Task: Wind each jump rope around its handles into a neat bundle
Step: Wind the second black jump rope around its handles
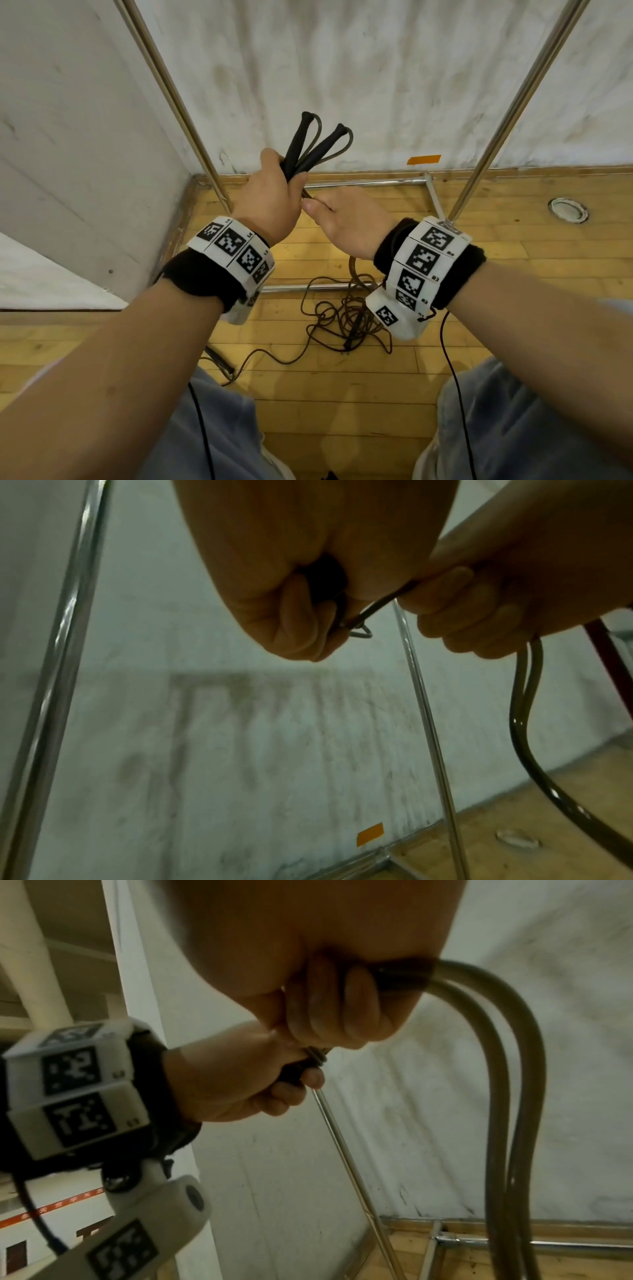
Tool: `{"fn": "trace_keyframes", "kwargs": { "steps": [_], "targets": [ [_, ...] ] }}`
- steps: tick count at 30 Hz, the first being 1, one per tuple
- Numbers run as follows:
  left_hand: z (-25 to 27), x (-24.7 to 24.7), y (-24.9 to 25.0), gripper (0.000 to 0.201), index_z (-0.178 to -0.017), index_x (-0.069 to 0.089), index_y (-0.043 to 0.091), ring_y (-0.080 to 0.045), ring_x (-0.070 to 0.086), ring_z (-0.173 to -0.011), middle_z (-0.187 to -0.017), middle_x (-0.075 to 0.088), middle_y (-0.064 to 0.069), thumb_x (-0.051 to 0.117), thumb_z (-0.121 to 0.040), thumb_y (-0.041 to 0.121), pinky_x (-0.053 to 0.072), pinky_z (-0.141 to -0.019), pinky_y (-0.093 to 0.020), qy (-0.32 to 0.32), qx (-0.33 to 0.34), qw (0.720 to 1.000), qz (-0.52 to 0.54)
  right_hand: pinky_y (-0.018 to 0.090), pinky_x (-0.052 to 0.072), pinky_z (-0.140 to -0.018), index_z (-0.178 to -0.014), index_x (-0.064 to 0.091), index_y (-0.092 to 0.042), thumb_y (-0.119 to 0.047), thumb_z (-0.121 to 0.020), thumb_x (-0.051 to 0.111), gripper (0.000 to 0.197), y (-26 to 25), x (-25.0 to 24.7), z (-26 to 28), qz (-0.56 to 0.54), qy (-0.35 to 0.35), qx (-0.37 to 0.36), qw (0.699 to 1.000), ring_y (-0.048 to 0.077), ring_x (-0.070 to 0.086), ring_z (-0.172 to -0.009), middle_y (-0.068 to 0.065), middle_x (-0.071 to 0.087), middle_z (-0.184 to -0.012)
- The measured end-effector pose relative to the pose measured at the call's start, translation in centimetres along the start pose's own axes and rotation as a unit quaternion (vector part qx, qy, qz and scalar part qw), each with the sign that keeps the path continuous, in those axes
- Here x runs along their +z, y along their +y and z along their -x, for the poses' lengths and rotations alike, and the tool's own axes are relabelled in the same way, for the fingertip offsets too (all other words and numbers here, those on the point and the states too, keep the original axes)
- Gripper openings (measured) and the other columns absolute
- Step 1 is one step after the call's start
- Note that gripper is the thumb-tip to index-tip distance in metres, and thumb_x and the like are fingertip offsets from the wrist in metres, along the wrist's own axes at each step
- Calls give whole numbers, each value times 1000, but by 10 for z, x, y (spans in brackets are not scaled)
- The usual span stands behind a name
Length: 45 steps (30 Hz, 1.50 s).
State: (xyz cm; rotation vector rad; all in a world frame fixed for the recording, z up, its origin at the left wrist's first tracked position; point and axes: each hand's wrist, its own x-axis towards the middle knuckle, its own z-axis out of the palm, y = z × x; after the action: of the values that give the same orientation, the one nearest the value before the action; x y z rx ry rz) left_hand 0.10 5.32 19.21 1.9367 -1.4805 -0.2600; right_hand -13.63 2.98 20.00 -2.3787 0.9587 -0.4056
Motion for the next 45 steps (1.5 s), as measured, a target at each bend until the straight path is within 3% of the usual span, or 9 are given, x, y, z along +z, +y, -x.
{"fn": "trace_keyframes", "kwargs": {
  "steps": [7,12,16,21,26,30,33,38,45],
  "targets": [
    [-5,10,-5,18,-93,40,18,-5,50,-59,-68,51,9,51,-96,32,36,-48,-20,32,8,998,50,24,26,-49,-56,38,-14,-28,-100,35,47,-3,-10,5,-39,16,-4,999,12,33,-48,-3,35,-52],
    [-4,12,-7,23,-68,53,30,-2,44,-46,-55,49,10,64,-87,38,31,-44,-13,53,-3,996,77,15,32,-45,-73,58,3,-33,-99,38,49,11,-18,8,-72,57,15,996,8,33,-42,-5,34,-49],
    [5,22,-7,16,-88,51,27,-2,45,-53,-63,49,12,52,-95,41,27,-46,-20,-5,3,999,-34,14,31,-44,-75,58,8,-35,-99,38,54,19,-21,8,-70,69,38,994,10,30,-39,-3,30,-49],
    [13,31,-8,16,-91,38,23,-6,46,-59,-71,49,8,53,-88,30,28,-45,-21,-116,18,991,-60,15,31,-44,-63,53,-18,-35,-100,36,44,19,-19,5,-163,35,87,982,5,36,-45,-1,42,-58],
    [9,40,-6,19,-84,36,26,-7,47,-58,-70,50,7,53,-86,33,29,-44,-25,-113,-13,982,-152,21,29,-51,-70,55,-19,-28,-97,44,31,13,-12,15,-129,-64,24,989,1,40,-44,-9,43,-55],
    [2,40,-12,12,-93,38,19,-10,45,-57,-71,46,5,48,-94,26,27,-45,-24,-115,-47,974,-188,9,33,-49,-68,53,-27,-25,-95,50,28,18,-15,16,-95,-16,9,995,-5,43,-47,-10,44,-55],
    [1,34,-14,20,-109,41,14,-20,49,-67,-81,48,0,53,-94,18,30,-49,-27,-139,-65,960,-235,12,31,-49,-67,48,-32,-31,-96,49,29,29,-20,13,-40,30,28,998,2,44,-53,-10,45,-59],
    [14,33,-3,20,-109,40,18,-13,44,-62,-81,46,5,54,-93,20,26,-47,-24,-190,7,940,-283,16,25,-50,-74,56,-26,-45,-90,54,25,46,-34,7,8,97,68,993,4,43,-56,-11,48,-65],
    [26,8,17,17,-91,47,23,-10,51,-64,-72,52,8,54,-93,38,39,-54,-29,-226,127,959,-118,6,30,-43,-66,67,-23,-44,-78,69,24,70,-69,4,-110,91,70,987,-1,42,-43,-12,50,-47]
  ]
}}
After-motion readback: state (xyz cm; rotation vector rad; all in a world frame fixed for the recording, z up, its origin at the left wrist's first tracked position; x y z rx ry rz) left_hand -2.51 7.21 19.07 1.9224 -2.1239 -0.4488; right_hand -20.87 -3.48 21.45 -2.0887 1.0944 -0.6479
